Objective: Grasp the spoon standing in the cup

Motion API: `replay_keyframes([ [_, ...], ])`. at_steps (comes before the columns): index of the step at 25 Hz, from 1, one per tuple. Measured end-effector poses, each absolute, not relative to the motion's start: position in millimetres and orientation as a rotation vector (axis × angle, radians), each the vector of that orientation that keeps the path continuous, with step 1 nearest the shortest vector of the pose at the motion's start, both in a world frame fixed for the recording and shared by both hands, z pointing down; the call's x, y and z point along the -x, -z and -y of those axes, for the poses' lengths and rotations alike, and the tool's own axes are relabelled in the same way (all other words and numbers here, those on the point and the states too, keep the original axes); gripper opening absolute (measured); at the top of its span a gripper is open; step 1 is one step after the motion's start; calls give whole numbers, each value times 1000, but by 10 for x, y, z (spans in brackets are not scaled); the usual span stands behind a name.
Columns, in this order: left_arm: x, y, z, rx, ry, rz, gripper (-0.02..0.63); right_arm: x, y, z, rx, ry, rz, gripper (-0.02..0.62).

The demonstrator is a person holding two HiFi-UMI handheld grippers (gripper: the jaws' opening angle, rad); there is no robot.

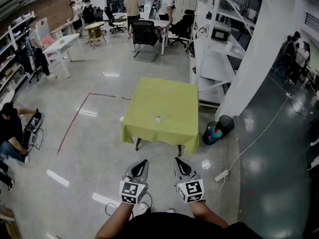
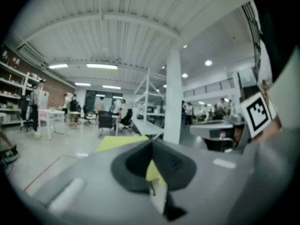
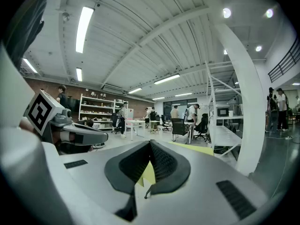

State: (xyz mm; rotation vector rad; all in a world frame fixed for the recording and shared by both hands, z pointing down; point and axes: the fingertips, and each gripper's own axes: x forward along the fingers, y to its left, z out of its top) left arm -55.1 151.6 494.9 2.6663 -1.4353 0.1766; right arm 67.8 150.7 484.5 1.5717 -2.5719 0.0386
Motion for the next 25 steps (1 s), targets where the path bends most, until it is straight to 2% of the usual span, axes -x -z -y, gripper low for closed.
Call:
replay_keyframes([
  [25,687,-4879,-1440,-2671,-127,1449,6,-496,-4685,-1464,-1574,-41,2664,6],
])
